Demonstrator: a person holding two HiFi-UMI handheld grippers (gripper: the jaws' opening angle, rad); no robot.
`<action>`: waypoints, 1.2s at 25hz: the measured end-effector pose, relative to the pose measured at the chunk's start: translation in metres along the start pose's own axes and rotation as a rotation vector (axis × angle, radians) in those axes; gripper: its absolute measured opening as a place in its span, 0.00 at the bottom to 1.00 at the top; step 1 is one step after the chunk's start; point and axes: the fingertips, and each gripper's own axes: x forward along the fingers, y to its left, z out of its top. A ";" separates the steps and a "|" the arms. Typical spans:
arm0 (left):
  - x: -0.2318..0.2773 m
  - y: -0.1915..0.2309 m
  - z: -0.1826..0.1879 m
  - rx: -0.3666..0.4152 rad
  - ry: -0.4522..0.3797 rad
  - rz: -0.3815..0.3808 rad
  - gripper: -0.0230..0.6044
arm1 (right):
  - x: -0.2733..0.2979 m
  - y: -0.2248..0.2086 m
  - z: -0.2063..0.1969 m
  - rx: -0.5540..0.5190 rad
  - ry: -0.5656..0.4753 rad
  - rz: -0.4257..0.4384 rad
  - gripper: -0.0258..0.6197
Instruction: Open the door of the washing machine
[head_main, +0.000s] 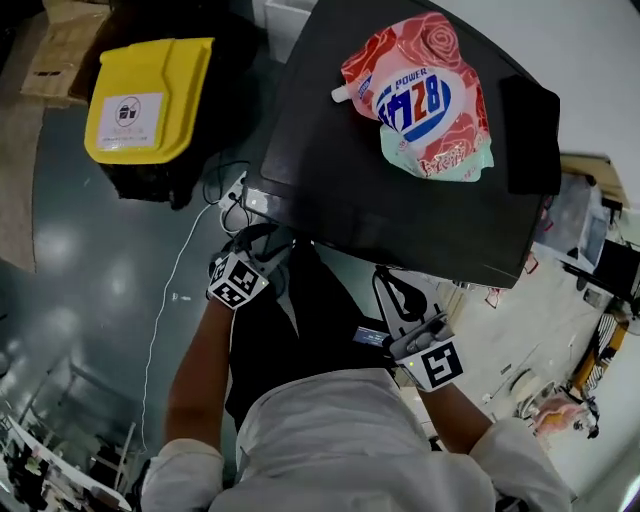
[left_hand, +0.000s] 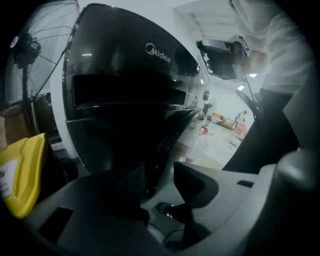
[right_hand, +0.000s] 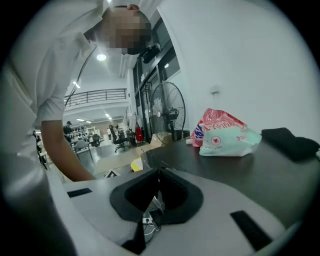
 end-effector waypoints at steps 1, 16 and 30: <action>0.006 0.001 0.000 0.037 0.002 -0.019 0.33 | -0.005 0.000 -0.011 0.009 0.035 -0.024 0.09; 0.064 0.004 -0.025 0.444 -0.010 -0.317 0.17 | -0.063 0.050 -0.112 0.159 0.031 -0.540 0.09; 0.071 -0.003 -0.016 0.325 -0.042 -0.308 0.20 | -0.092 0.075 -0.167 0.267 -0.006 -0.664 0.09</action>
